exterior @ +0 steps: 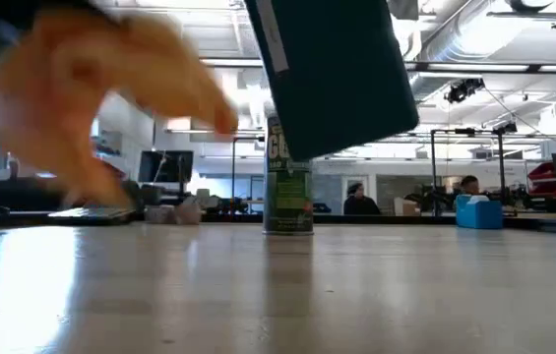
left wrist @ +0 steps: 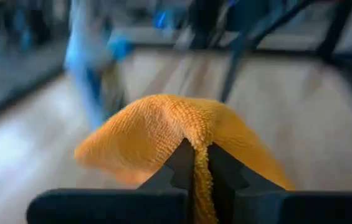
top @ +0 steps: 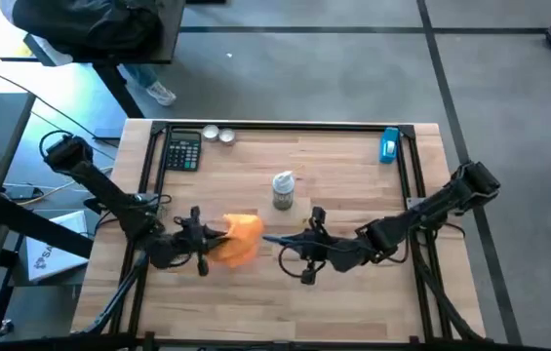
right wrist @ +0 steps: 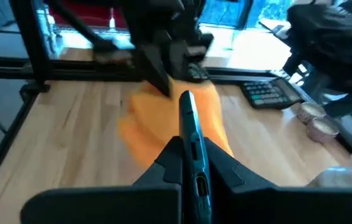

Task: Apply microfiber cloth
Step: Wipe the back of the blue tablet using the orange microfiber cloth

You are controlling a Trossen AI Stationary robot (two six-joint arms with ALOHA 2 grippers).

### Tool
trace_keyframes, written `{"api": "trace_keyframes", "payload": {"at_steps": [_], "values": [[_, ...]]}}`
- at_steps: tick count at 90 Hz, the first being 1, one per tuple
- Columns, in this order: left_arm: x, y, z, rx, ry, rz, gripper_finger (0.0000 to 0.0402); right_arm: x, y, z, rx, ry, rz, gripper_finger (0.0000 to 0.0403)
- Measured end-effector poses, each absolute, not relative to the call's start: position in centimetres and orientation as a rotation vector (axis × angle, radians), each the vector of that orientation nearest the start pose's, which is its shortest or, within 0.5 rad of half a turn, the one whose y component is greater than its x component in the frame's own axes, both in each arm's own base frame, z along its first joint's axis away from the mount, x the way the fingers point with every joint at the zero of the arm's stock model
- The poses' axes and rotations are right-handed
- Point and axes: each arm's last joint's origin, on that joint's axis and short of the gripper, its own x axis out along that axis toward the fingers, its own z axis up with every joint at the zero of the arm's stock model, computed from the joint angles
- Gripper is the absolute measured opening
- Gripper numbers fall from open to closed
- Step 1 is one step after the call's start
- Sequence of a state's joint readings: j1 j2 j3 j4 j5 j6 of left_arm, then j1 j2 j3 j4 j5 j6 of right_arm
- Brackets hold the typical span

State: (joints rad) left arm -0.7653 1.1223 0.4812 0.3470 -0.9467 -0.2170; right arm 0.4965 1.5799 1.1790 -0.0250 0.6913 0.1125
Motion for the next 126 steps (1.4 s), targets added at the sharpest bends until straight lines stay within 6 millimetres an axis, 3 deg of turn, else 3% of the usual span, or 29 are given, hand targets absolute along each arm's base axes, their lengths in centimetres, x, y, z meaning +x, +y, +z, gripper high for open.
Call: {"api": "trace_keyframes", "payload": {"at_steps": [19, 39, 62, 92, 126], "values": [[17.9, -13.7, 24.8, 0.127, -0.031, 0.143, 0.0001, 32.6, 13.9, 30.1, -0.113, 0.246, -0.368, 0.0], [20.1, -12.4, 24.8, 0.175, -0.101, 0.144, 0.0, 33.3, 12.6, 30.4, -0.066, 0.217, -0.374, 0.0], [23.0, -10.5, 23.6, 0.202, -0.154, 0.103, 0.0, 34.8, 12.9, 28.8, -0.021, 0.222, -0.309, 0.0], [22.8, -10.2, 25.1, 0.268, -0.31, 0.114, 0.0, 35.1, 13.0, 29.1, 0.013, 0.184, -0.259, 0.0], [24.2, -10.9, 22.1, 0.195, -0.163, 0.056, 0.0, 35.4, 12.7, 29.9, 0.029, 0.103, -0.258, 0.0]]}}
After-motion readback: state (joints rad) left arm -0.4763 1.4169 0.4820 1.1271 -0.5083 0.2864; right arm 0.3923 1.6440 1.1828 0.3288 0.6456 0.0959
